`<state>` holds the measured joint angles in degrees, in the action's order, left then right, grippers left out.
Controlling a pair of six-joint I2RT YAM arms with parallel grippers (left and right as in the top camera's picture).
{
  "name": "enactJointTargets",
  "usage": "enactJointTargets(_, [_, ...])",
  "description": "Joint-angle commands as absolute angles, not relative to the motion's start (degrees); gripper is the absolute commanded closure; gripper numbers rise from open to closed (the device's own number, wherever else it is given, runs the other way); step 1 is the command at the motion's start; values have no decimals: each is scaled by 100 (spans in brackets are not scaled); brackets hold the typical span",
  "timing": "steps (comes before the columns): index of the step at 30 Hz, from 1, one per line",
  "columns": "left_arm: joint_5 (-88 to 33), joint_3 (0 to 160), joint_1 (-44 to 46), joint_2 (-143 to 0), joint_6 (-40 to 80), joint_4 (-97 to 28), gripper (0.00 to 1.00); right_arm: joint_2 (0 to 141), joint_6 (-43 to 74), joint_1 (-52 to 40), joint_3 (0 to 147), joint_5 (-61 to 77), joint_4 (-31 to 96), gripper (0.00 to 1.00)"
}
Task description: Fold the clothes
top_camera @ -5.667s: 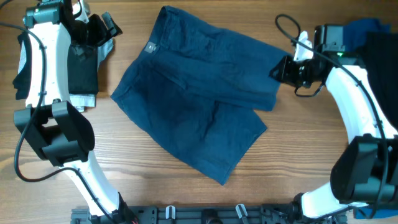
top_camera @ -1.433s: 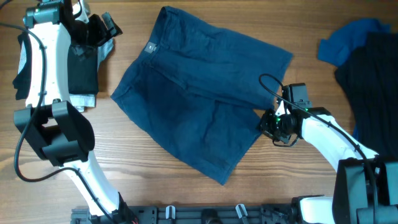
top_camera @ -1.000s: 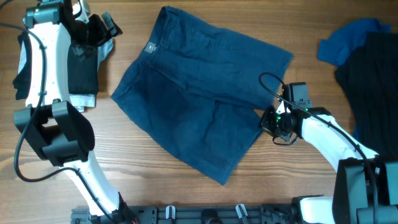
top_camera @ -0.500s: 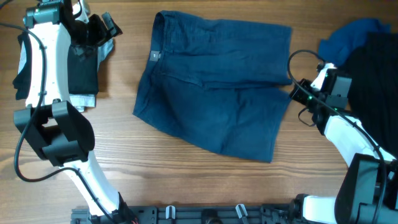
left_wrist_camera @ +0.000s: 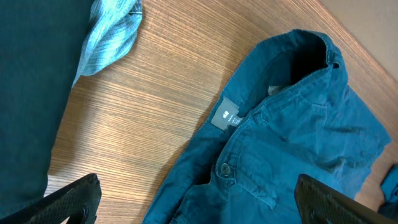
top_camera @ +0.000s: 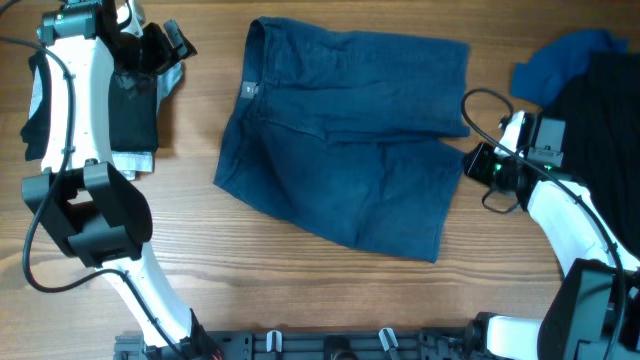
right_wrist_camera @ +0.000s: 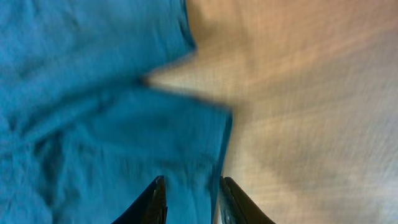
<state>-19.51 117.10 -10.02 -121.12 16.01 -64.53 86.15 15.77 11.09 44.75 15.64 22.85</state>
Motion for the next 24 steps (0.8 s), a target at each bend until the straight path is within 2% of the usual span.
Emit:
enactJointTargets(1, [-1940,11721,-989,-12195,1588,-6458,0,8650,1599,1129,4451,1765,2596,63])
enactJointTargets(10, [-1940,11721,-989,-12195,1588,-6458,0,9496,1861,1111,4359,1787,1754,63])
enactJointTargets(14, [-1940,11721,-989,-12195,1588,-6458,0,9887,1994,1111,4359,1938,1586,77])
enactJointTargets(15, [-1940,11721,-989,-12195,1588,-6458,0,9913,1994,1111,4359,2012,1518,89])
enactJointTargets(16, [-1940,11721,-989,-12195,1588,-6458,0,9911,1964,1111,4368,2001,1374,96])
enactJointTargets(24, [-1940,11721,-989,-12195,1588,-6458,0,9907,1162,1347,5664,1931,2001,96])
